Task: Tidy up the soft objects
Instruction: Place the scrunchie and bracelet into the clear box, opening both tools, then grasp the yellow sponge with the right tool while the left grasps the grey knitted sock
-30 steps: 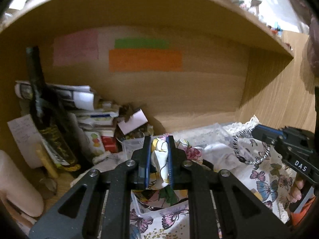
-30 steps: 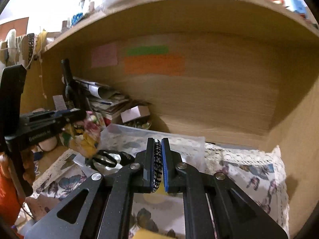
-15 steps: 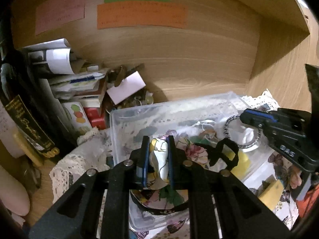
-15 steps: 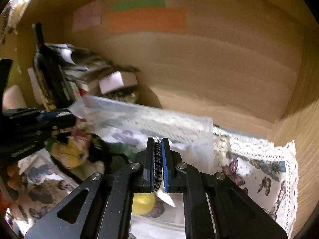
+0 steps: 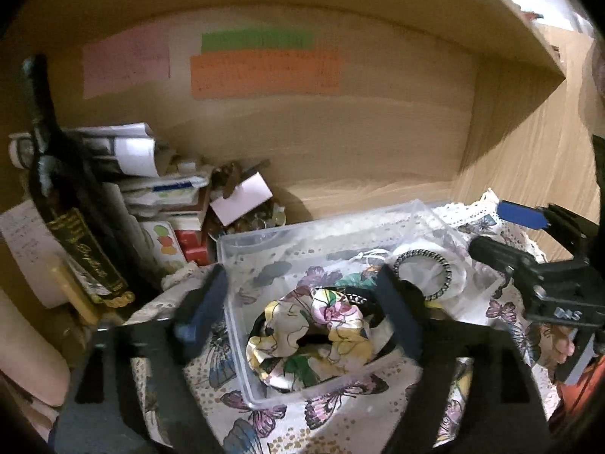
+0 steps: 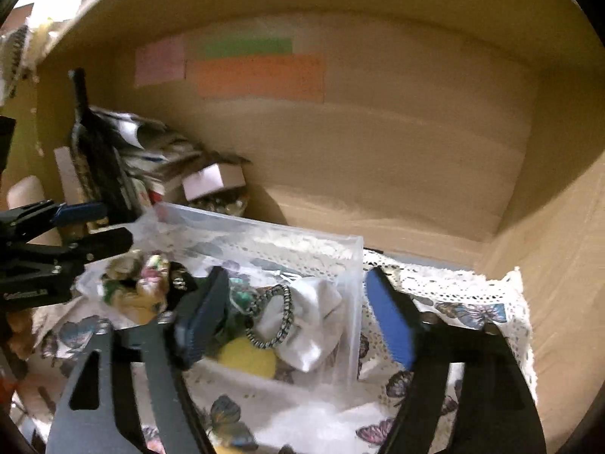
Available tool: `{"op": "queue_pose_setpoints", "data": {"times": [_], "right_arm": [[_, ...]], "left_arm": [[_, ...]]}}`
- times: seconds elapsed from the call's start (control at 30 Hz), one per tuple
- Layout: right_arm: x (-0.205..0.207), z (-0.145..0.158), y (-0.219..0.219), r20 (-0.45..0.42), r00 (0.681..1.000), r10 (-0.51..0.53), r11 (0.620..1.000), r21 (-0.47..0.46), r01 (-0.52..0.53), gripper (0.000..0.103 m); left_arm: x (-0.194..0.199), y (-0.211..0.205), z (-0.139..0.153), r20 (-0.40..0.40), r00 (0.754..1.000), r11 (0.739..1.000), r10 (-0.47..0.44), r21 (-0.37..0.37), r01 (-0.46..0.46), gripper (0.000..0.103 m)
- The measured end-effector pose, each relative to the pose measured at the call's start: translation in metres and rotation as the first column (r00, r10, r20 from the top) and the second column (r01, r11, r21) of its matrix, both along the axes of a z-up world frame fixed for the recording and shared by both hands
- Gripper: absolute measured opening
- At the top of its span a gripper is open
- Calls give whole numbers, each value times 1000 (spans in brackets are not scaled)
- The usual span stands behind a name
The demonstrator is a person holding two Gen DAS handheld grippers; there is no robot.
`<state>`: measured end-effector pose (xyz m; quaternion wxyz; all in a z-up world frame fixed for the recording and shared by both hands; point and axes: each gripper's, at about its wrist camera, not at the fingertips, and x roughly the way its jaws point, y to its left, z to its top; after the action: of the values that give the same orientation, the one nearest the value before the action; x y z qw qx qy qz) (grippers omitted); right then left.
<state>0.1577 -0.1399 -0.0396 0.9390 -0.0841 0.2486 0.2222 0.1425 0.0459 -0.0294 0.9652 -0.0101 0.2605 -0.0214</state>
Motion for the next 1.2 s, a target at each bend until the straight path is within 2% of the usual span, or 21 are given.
{"op": "queue_pose_setpoints", "data": {"times": [0.03, 0.07, 0.27, 0.5, 0.63, 0.73, 0.9, 1.03, 1.2], "right_arm": [[-5, 2, -3, 7, 1000, 2, 1000, 4, -2, 84], [-10, 4, -6, 13, 1000, 4, 1000, 8, -4, 86], [-38, 2, -23, -3, 1000, 13, 1000, 24, -13, 98], [-60, -32, -29, -116, 993, 23, 999, 27, -20, 99], [-65, -58, -25, -191, 981, 19, 1000, -6, -20, 98], [-66, -71, -22, -238, 971, 18, 1000, -18, -23, 95], [-65, -81, -28, -290, 957, 13, 1000, 2, -13, 63], [-66, -84, -38, -316, 948, 20, 999, 50, -4, 60], [-79, -68, -62, -253, 966, -46, 994, 83, 69, 60]], "left_arm": [[-4, -1, 2, 8, 1000, 1000, 5, -3, -5, 101], [-8, -1, 4, 13, 1000, 1000, 8, -7, -7, 103], [-29, -6, 4, 3, 1000, 1000, -7, -19, 7, 103], [-54, -17, -16, -52, 998, 1000, -25, -9, 25, 103], [-63, -27, -32, -100, 994, 999, -38, -1, 38, 103], [-68, -36, -43, -130, 990, 998, -56, 4, 57, 103], [-74, -53, -51, -165, 981, 994, -106, -16, 105, 103], [-75, -67, -53, -171, 977, 992, -128, -11, 128, 103], [-71, -88, -65, -224, 957, 983, -185, -52, 178, 103]]}}
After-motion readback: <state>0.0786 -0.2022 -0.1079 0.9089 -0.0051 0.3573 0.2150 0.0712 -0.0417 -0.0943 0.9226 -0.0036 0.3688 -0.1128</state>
